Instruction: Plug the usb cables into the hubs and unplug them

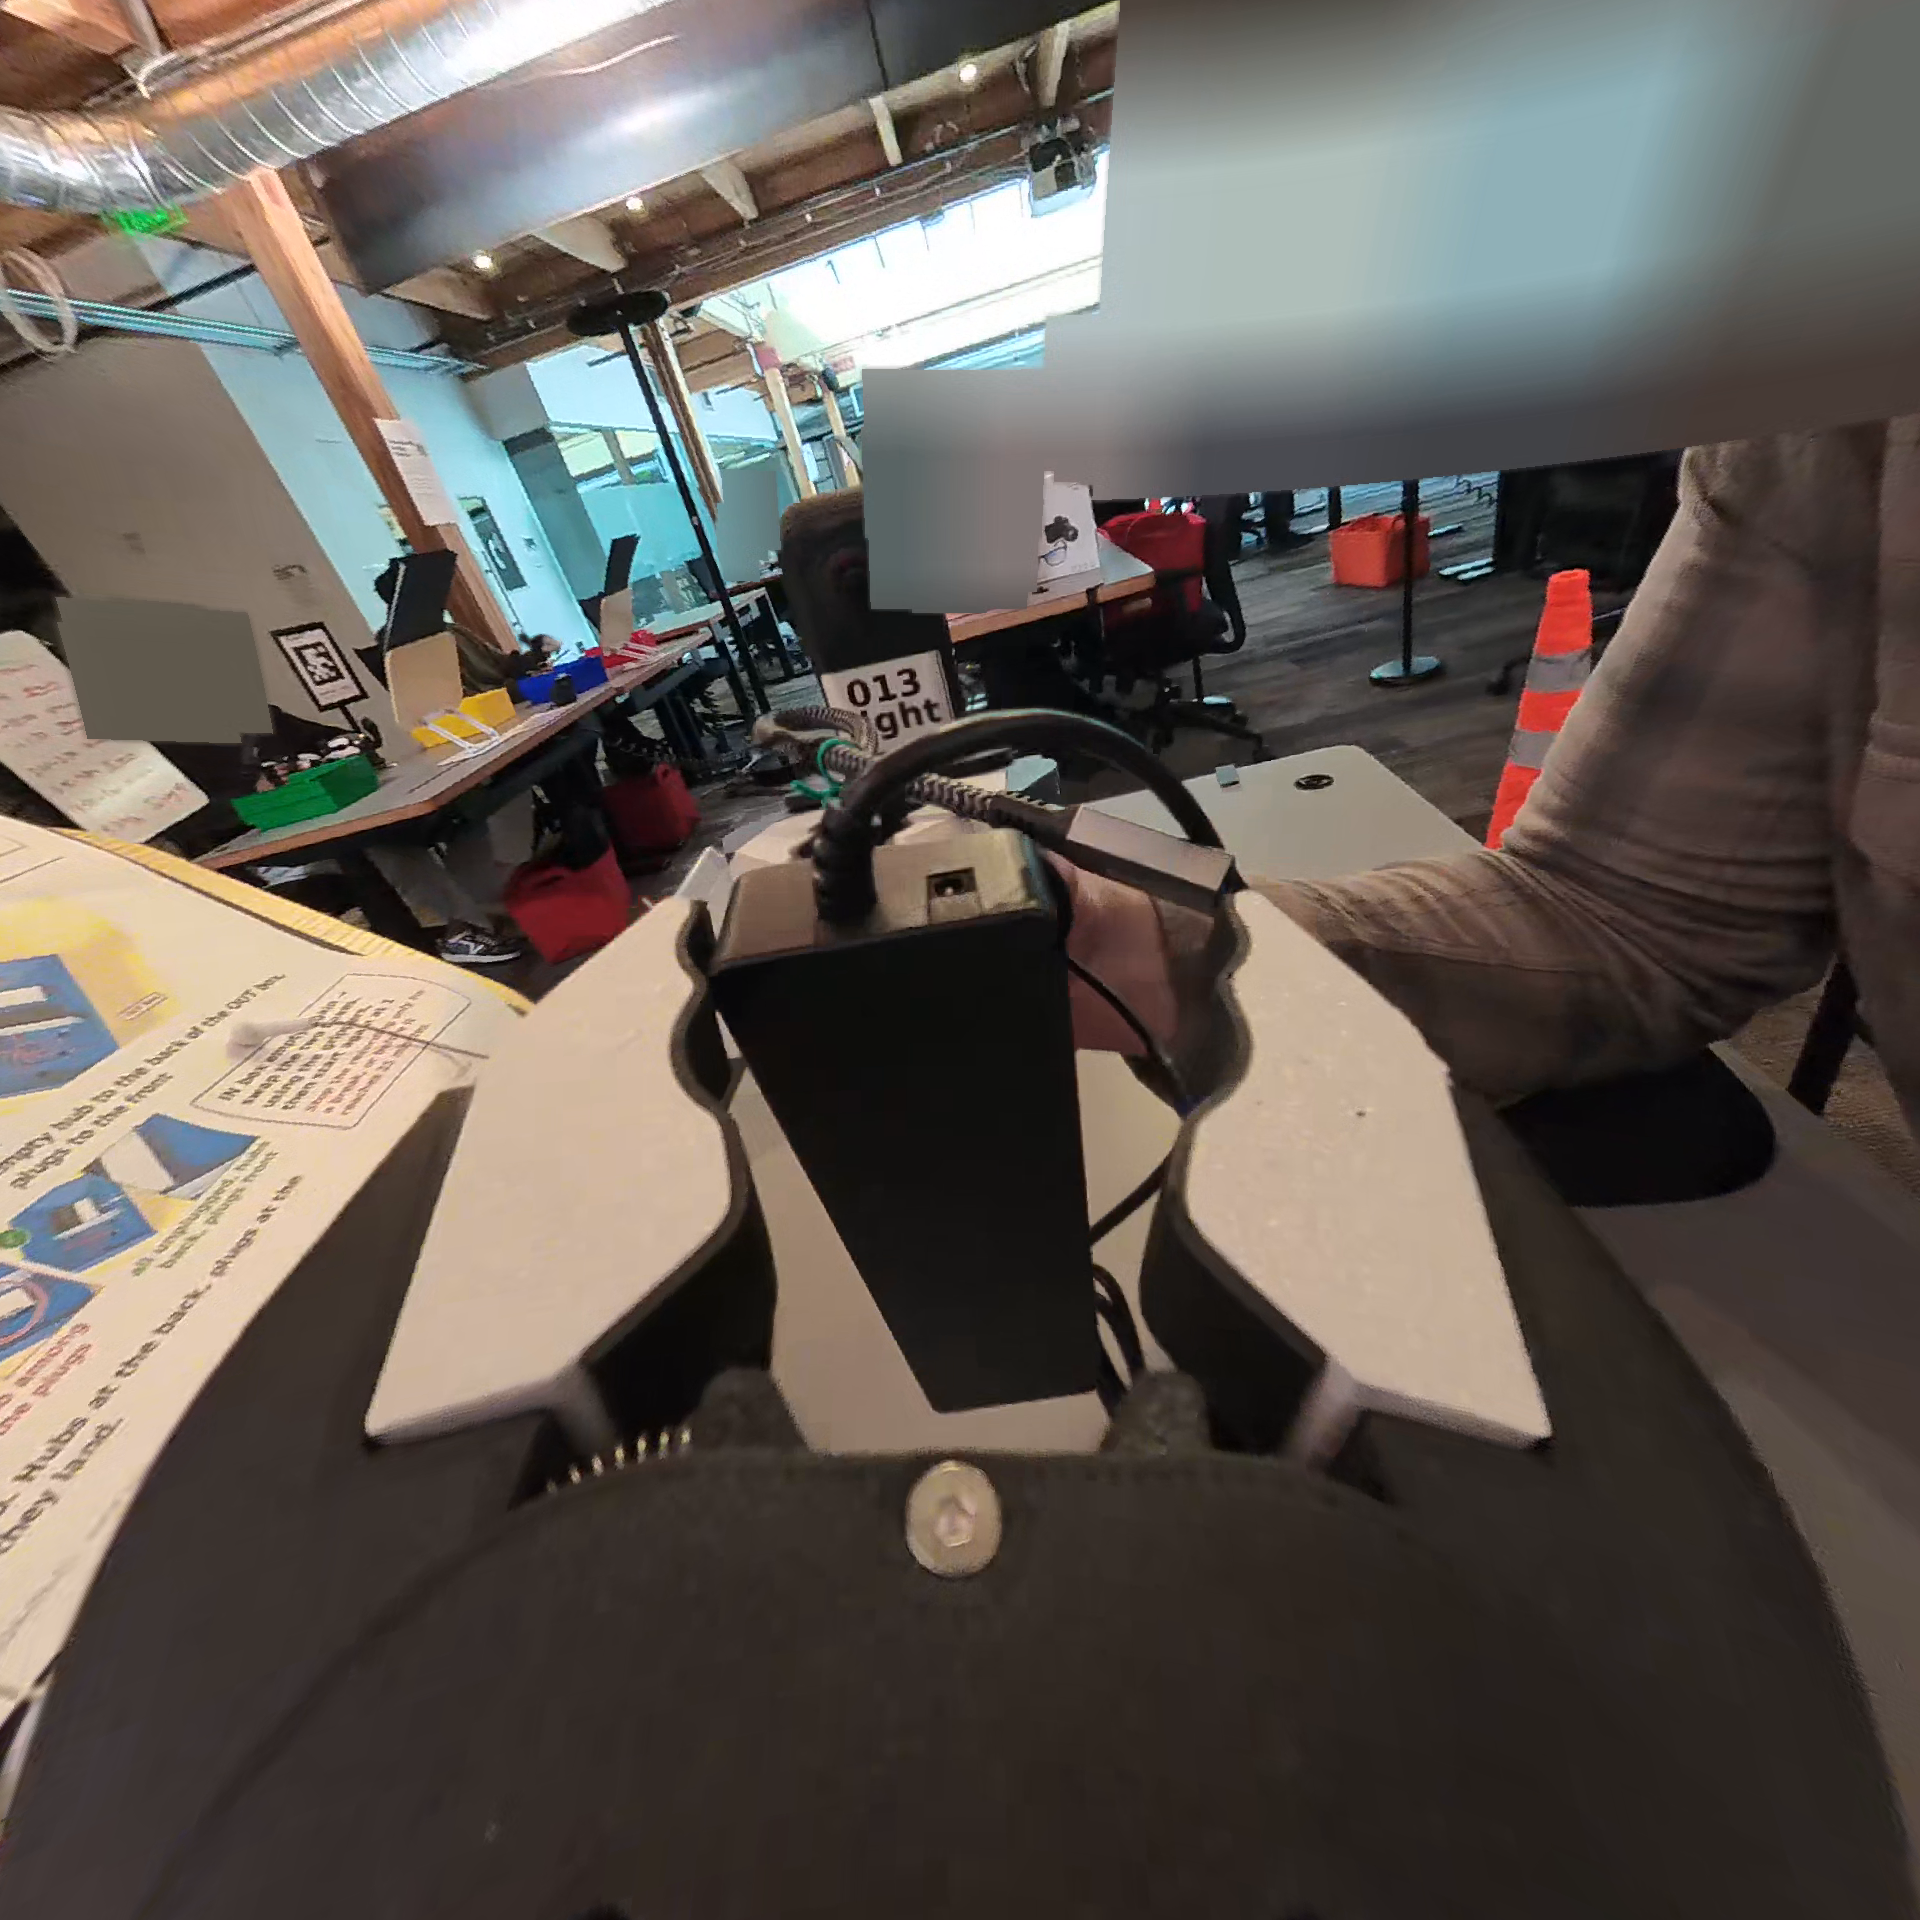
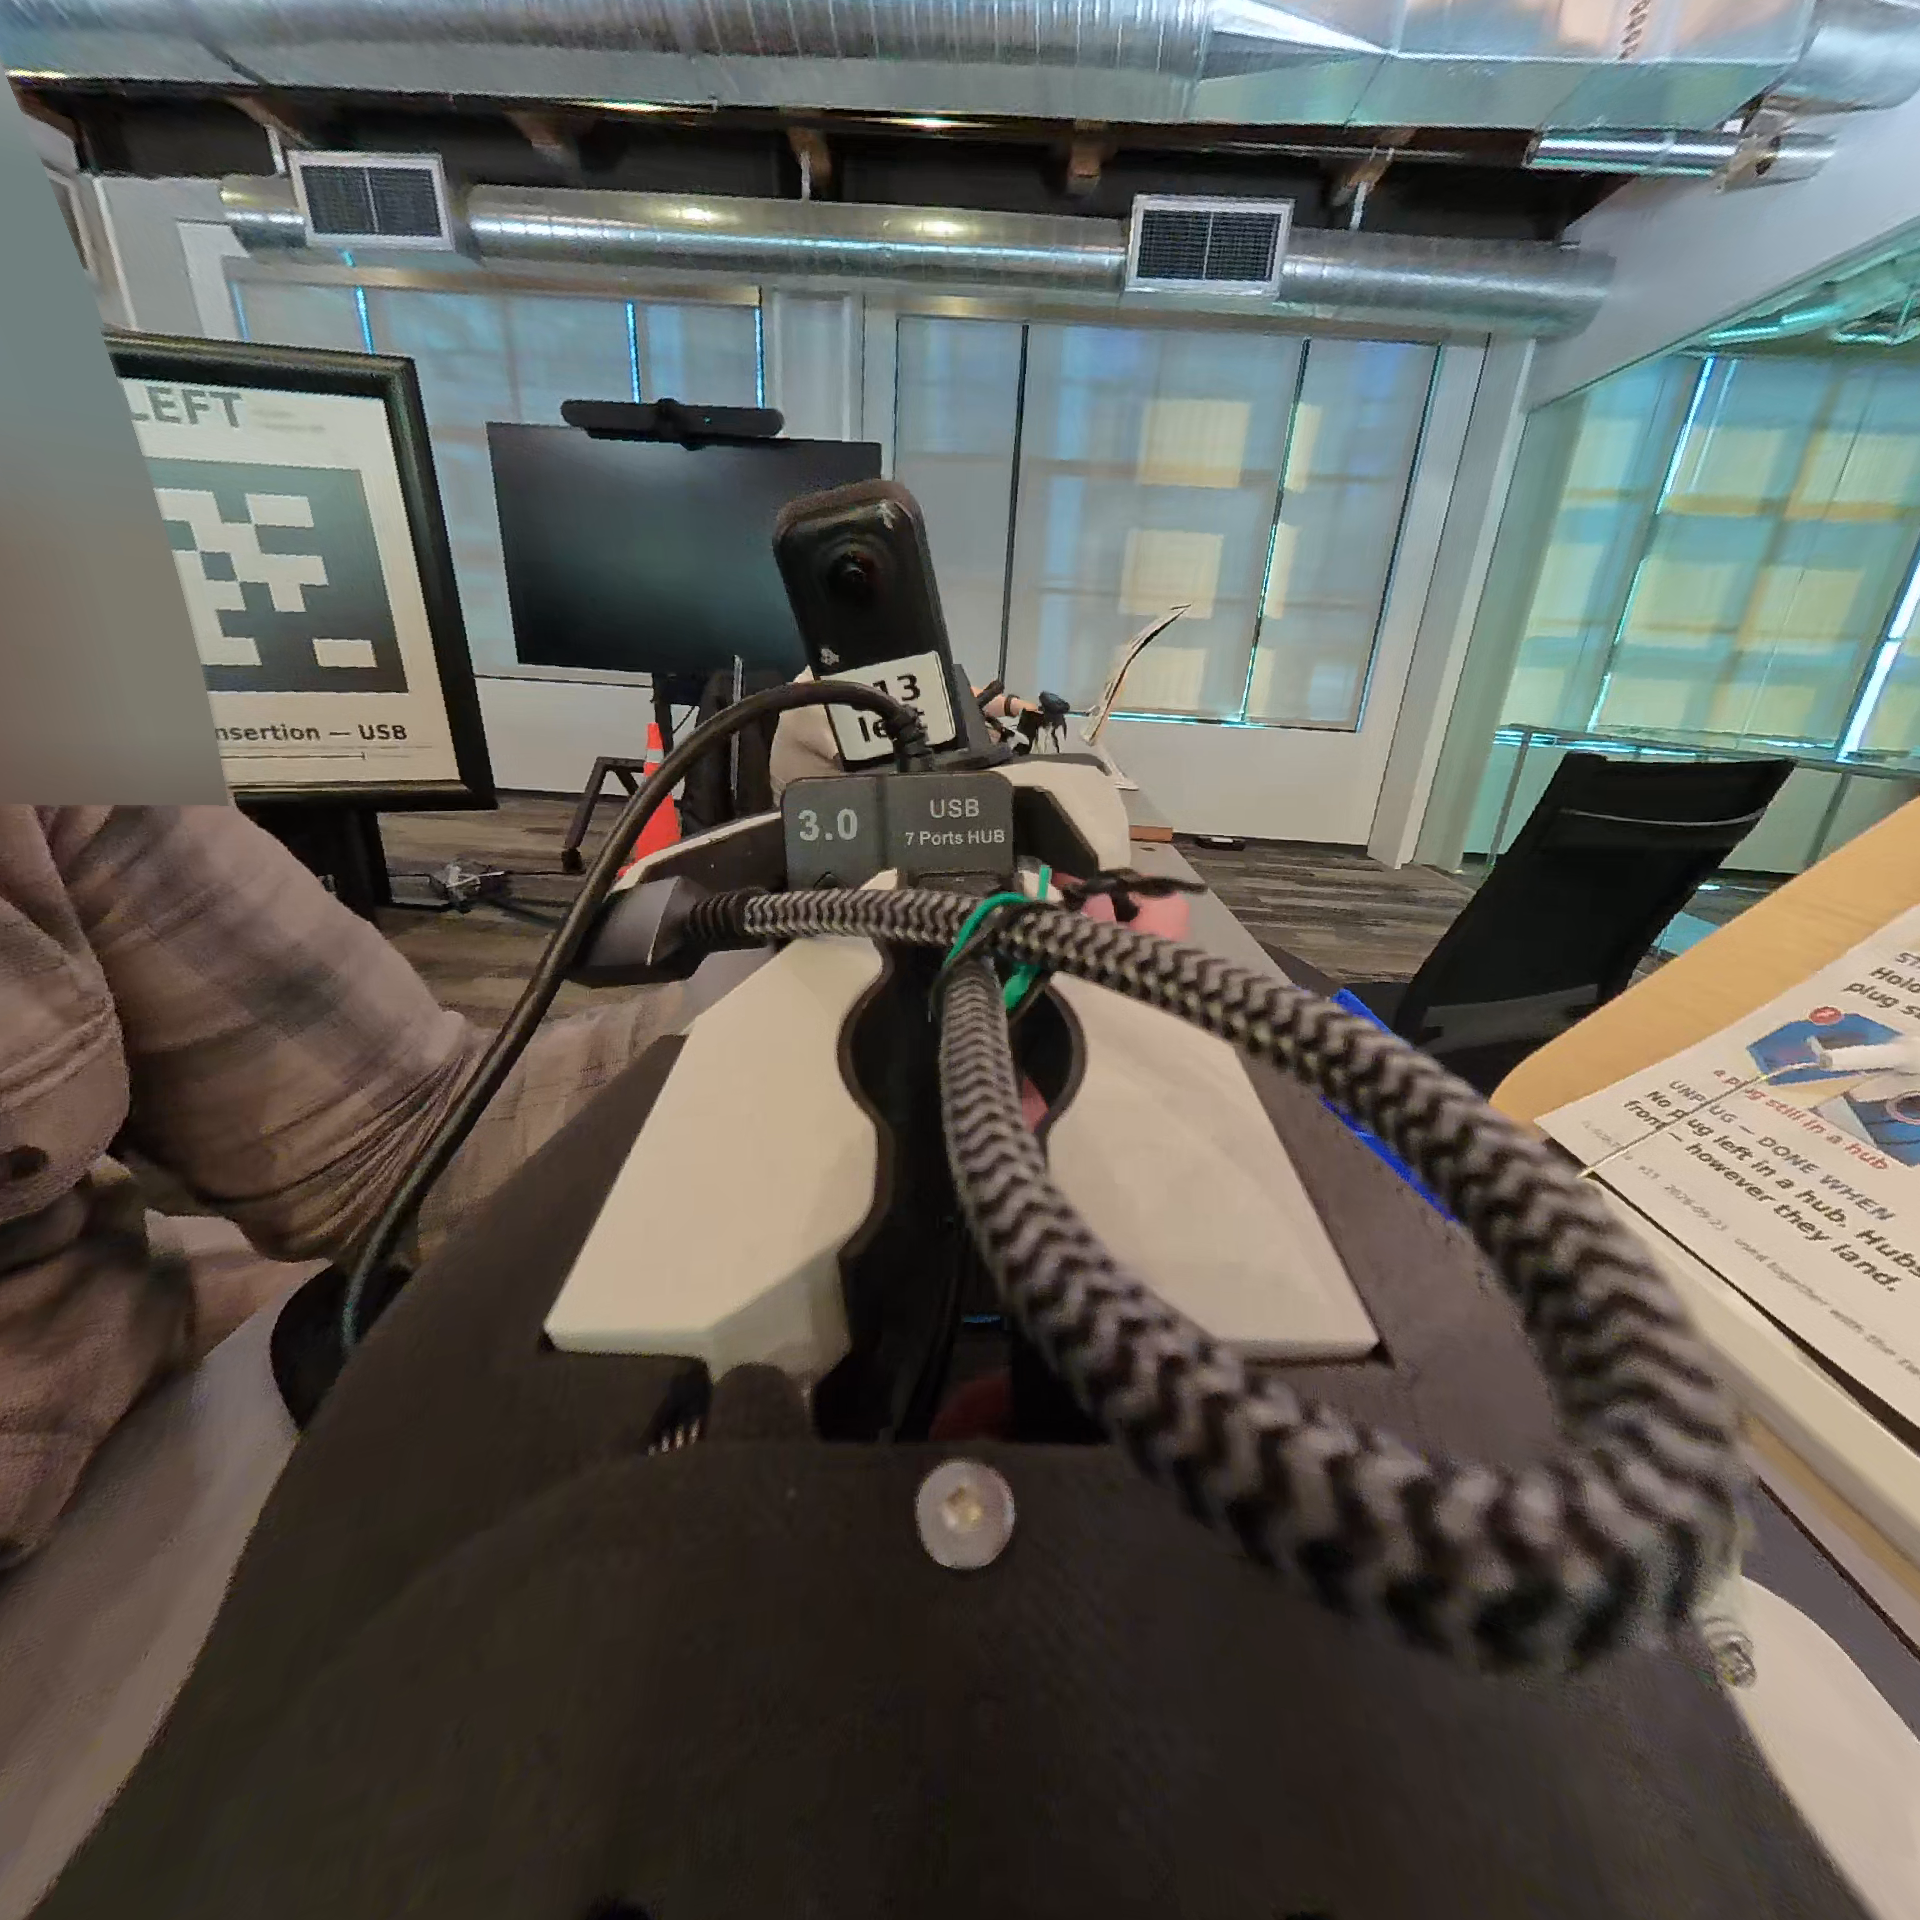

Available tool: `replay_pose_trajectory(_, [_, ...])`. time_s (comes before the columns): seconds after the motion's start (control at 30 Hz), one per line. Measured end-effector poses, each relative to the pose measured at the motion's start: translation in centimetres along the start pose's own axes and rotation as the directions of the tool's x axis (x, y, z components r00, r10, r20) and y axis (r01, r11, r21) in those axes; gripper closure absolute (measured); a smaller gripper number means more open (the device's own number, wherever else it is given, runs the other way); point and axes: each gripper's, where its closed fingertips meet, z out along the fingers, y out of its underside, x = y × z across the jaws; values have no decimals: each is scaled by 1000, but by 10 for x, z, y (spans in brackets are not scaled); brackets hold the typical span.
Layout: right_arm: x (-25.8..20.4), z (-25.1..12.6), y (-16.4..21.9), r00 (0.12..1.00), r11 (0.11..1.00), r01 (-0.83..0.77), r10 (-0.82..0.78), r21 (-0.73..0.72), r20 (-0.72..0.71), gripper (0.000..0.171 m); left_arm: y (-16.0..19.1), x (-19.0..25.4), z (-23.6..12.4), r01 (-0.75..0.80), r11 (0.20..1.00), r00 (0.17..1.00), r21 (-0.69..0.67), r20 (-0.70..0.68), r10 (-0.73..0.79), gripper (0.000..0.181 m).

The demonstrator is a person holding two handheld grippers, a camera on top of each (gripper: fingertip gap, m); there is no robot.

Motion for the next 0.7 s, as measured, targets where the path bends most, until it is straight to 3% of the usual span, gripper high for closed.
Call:
replay_pose_trajectory(0.03, [0,-1,-2,1000,1000,-6,6,14,3,157,-2,-1,1,11,1000,1000,24,-2,-11,95])
replay_pose_trajectory(0.13, [0,-4,-17,997,989,-71,67,131,35,158,-9,-2,3,93,988,995,124,-44,-88,107])
replay_pose_trajectory(0.27, [10,-4,-17,997,985,-75,78,154,-18,157,-12,-28,-18,184,947,982,265,-3,-190,113])
replay_pose_trajectory(0.47, [16,-3,-13,994,985,-94,100,147,-39,158,4,-28,-16,109,986,991,126,61,-118,109])
replay_pose_trajectory(0.53, [13,3,-7,996,991,-81,86,111,-40,158,8,-22,-7,85,993,994,84,55,-90,116])
replay_pose_trajectory(0.7, [10,4,-7,997,995,-53,57,86,-43,157,6,-18,-1,67,994,996,85,45,-71,121])
